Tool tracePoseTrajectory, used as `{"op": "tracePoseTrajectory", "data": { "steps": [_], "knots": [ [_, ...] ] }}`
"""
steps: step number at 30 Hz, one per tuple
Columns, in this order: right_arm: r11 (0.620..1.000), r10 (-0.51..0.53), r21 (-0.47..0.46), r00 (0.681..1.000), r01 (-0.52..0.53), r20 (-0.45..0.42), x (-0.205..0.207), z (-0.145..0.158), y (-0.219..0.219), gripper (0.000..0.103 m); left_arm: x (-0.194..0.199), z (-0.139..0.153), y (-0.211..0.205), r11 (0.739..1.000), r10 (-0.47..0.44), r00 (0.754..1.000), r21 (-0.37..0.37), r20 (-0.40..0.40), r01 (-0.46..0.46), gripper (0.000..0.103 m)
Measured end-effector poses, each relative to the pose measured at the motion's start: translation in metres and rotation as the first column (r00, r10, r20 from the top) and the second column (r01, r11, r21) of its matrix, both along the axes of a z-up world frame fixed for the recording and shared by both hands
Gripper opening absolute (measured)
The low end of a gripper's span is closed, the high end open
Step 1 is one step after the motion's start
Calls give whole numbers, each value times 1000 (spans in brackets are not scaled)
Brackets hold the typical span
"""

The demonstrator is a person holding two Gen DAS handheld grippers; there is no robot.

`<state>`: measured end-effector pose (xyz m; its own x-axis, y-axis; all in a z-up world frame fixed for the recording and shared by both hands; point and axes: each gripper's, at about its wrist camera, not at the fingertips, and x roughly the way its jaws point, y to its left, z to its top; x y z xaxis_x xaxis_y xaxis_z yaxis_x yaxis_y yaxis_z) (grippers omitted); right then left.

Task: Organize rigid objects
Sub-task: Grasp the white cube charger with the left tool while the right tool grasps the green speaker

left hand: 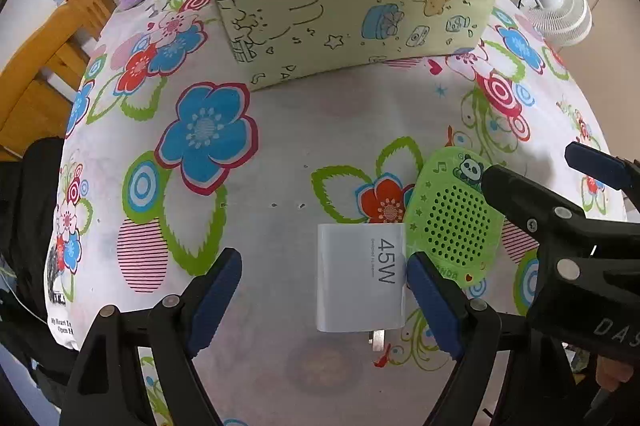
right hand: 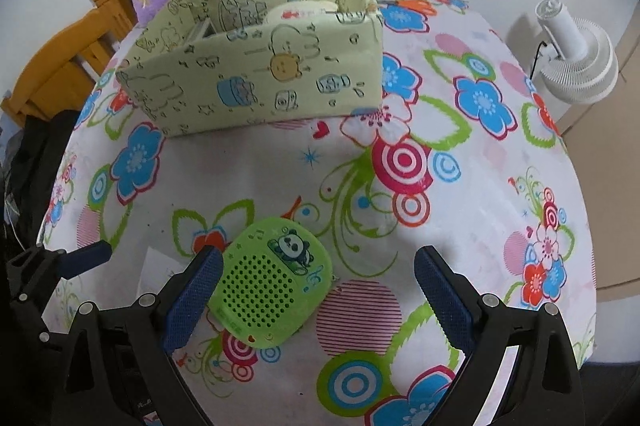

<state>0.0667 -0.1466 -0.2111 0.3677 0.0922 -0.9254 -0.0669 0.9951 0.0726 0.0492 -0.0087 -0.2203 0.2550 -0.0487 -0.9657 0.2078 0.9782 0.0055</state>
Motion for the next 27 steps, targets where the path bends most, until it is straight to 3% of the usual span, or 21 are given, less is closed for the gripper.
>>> {"op": "tracePoseTrajectory", "data": {
  "steps": [5,10,17,20,27],
  "knots": [
    [1000,7,8,1000,-7,-18,0,-8,-2,98,-4,-2,-2,1000,-4,1000,-21,-8,4,76],
    [997,53,53,998,-51,-33,2,-15,3,98,-9,-11,-5,999,-18,999,-48,-38,16,57],
    [991,131,39,991,-130,-33,3,-21,10,98,-19,-15,-10,999,-22,1000,-34,-20,21,54],
    [989,148,24,988,-147,-43,4,-23,7,98,-19,-16,-10,999,-18,1000,-34,-12,17,48],
    [971,237,-19,971,-238,-42,4,-24,5,98,-20,-18,-12,1000,-11,1000,-19,-6,11,48]
  ]
}}
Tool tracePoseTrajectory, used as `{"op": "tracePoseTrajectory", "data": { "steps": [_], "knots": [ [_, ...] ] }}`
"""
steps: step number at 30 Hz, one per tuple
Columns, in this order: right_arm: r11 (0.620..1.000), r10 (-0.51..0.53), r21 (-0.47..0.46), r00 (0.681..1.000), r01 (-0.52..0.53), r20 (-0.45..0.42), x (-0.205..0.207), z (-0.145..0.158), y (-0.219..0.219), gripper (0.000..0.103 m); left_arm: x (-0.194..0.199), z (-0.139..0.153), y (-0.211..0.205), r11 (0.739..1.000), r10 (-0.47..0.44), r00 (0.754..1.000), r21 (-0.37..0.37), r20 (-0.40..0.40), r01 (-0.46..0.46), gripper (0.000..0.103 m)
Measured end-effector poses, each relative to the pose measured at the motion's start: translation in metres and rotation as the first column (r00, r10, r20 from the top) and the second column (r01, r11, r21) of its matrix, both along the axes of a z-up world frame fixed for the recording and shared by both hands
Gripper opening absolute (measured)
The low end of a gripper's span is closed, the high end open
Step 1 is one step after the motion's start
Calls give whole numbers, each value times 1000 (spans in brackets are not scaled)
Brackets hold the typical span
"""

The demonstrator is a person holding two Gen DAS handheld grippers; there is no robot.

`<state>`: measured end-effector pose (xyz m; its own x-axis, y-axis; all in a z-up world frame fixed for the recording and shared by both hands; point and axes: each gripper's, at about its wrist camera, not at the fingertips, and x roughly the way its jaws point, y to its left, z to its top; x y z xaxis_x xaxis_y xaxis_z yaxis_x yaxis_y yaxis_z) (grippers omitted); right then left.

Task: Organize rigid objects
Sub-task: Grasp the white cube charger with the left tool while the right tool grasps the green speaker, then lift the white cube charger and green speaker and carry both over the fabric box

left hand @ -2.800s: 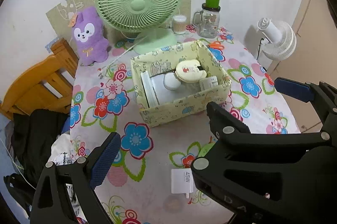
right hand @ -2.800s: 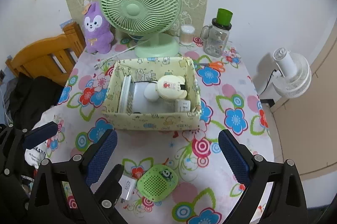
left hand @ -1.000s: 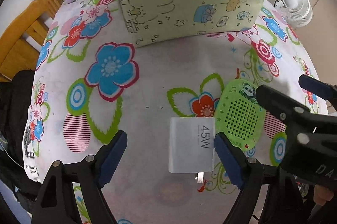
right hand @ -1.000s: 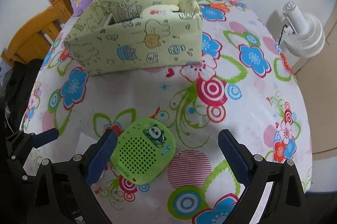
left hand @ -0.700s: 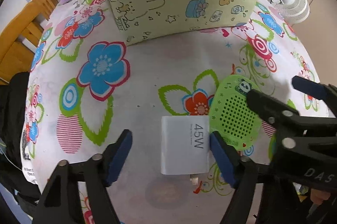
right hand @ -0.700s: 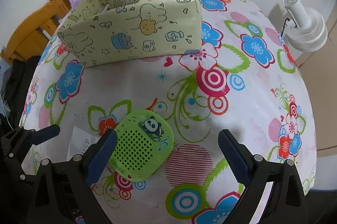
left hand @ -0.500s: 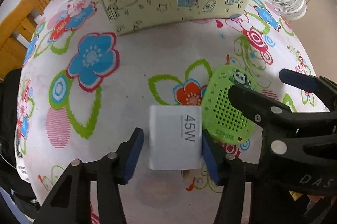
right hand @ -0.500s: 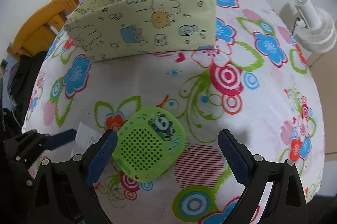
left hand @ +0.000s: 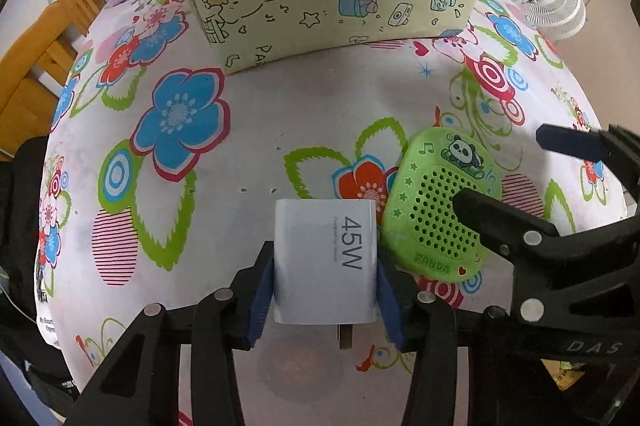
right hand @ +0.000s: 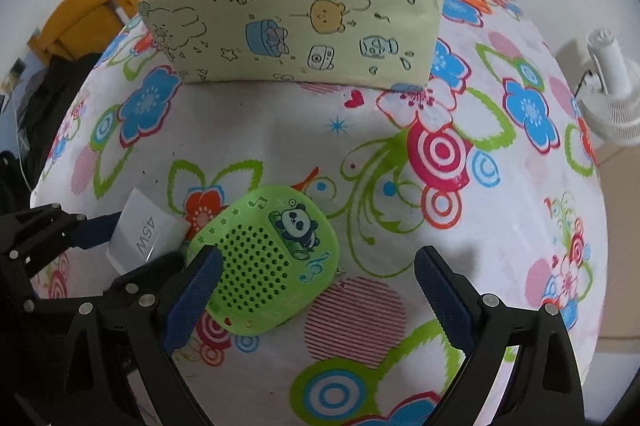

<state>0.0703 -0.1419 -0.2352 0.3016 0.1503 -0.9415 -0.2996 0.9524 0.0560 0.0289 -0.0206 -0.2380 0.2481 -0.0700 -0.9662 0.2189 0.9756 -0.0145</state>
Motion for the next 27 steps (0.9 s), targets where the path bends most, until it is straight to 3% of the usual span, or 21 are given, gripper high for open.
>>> {"op": "tracePoseTrajectory", "data": {
  "steps": [8,16,27],
  "knots": [
    [990,138,-29,989,-140,-46,6,-5,9,98,-11,2,10,1000,-18,999,-4,-29,18,48],
    [945,315,-71,946,-321,-75,-2,-15,30,98,-29,2,18,1000,-18,999,9,-40,18,48],
    [912,398,-53,910,-406,-113,-1,-26,51,101,-42,1,31,1000,8,999,15,-38,-7,48]
  ]
}}
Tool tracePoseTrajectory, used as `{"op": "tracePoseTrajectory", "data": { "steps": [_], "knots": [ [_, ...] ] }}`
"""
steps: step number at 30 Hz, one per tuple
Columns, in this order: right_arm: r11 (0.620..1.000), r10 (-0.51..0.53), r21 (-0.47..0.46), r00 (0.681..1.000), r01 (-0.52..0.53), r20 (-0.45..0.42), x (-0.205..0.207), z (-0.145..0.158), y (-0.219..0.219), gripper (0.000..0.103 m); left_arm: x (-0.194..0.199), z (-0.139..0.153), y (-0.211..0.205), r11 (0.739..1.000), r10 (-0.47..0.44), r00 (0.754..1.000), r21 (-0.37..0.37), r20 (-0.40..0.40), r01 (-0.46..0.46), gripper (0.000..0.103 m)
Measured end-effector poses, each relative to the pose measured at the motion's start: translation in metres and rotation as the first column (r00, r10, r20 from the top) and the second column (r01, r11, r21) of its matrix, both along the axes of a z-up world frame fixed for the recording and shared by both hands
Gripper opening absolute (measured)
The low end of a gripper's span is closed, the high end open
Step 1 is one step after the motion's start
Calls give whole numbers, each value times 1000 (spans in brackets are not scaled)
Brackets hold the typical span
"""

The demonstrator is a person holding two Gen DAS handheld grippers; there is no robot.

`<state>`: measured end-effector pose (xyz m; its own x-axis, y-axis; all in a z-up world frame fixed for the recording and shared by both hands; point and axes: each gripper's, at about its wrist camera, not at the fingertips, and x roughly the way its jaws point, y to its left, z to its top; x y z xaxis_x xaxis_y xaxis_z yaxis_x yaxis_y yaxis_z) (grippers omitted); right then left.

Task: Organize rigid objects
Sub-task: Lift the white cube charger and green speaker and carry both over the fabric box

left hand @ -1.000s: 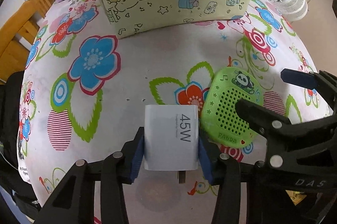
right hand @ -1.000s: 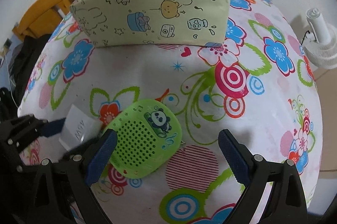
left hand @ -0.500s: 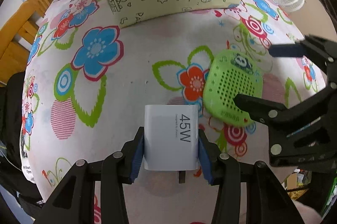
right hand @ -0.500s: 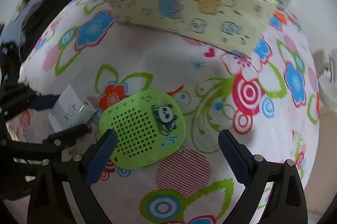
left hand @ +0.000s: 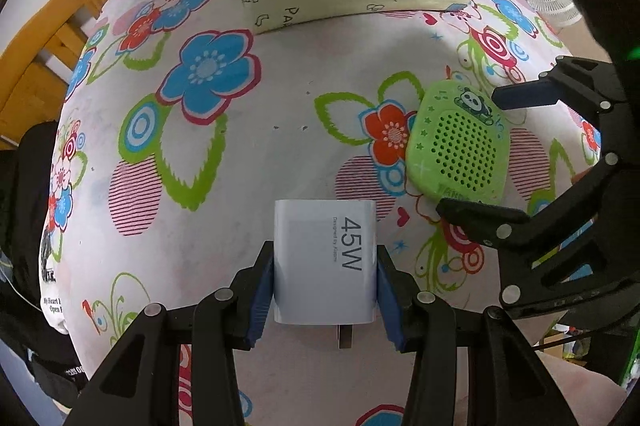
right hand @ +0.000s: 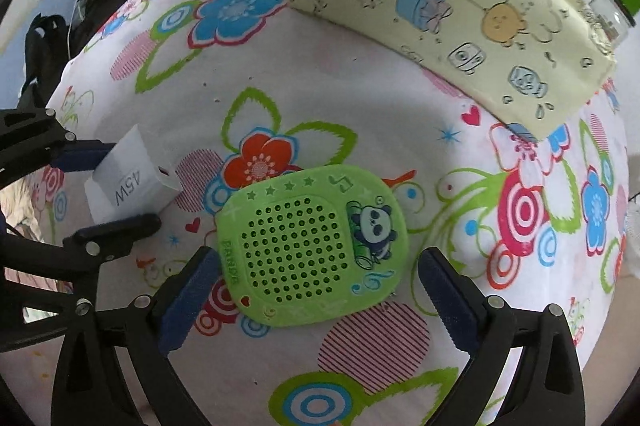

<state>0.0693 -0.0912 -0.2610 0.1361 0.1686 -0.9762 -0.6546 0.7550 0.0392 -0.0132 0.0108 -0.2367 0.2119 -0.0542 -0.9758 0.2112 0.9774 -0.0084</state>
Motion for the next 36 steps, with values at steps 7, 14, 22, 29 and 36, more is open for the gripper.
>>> {"op": "tracePoseTrajectory", "data": {
  "steps": [7,14,22,29,36],
  "knots": [
    [1000,9,-9,1000,-9,14,-3,-6,9,101,-2,-3,5,1000,5,1000,13,-2,-5,48],
    [996,-85,2,996,85,34,-4,1,-11,95,7,0,-4,1000,22,1000,18,-5,-22,48],
    [981,-192,-9,980,193,54,4,4,-27,95,33,1,-14,1000,17,1000,-1,-2,-17,48],
    [954,-301,14,952,300,56,14,10,-52,95,56,11,-21,999,40,999,4,-5,-40,48],
    [924,-381,44,924,379,40,21,25,-60,95,72,31,-25,1000,29,999,0,25,-29,48]
  ]
}}
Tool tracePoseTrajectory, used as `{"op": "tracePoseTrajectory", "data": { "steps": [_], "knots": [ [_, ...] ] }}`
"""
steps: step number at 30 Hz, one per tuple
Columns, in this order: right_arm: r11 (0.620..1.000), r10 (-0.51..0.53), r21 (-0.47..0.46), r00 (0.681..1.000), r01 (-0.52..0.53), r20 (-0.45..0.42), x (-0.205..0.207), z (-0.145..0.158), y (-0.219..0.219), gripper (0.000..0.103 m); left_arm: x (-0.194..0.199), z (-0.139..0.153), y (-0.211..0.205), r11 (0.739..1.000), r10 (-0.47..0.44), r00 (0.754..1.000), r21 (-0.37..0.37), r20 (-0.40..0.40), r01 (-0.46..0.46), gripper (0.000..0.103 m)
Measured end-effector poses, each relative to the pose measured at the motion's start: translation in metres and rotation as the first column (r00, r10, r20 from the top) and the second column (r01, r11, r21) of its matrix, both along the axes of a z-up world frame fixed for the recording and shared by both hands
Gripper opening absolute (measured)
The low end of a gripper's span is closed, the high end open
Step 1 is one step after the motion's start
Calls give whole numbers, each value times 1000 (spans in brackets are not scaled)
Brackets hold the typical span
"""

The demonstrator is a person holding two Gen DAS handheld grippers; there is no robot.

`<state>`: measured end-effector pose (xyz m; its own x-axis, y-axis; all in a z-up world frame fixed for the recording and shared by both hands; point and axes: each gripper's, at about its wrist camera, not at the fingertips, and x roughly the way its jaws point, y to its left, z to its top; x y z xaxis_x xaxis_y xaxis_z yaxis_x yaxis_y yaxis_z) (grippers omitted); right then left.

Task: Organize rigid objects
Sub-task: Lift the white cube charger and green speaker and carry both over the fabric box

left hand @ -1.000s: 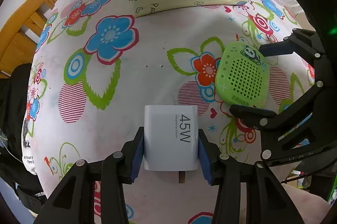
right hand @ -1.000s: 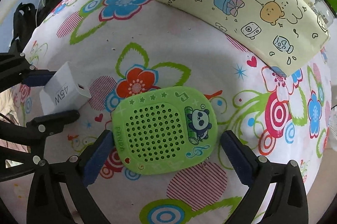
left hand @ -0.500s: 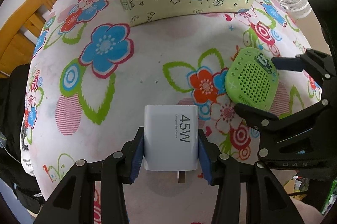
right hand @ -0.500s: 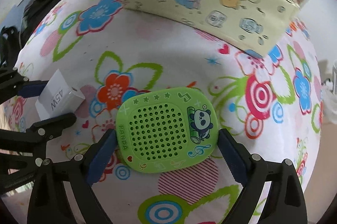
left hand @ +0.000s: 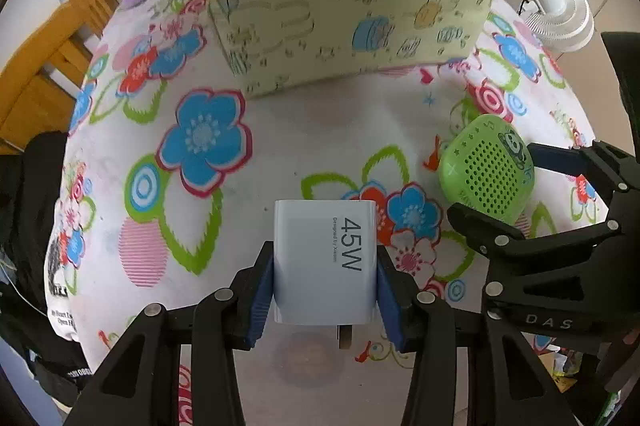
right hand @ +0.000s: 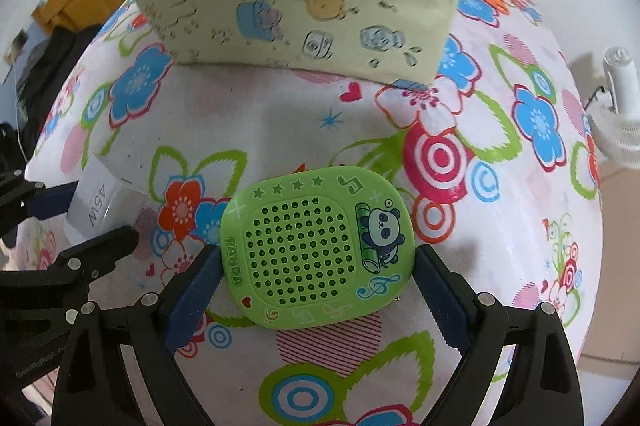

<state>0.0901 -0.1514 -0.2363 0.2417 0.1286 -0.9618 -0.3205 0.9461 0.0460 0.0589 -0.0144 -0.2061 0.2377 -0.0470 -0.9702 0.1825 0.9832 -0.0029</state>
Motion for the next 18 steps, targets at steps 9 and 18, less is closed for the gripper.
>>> {"op": "tracePoseTrajectory", "data": {
  "steps": [9,18],
  "knots": [
    [997,-66,28,997,66,28,0,27,-2,95,3,28,-5,1000,-10,999,5,44,10,48],
    [993,-110,36,992,108,56,1,57,-1,95,-2,57,-1,1000,-15,996,7,92,14,48]
  ]
}}
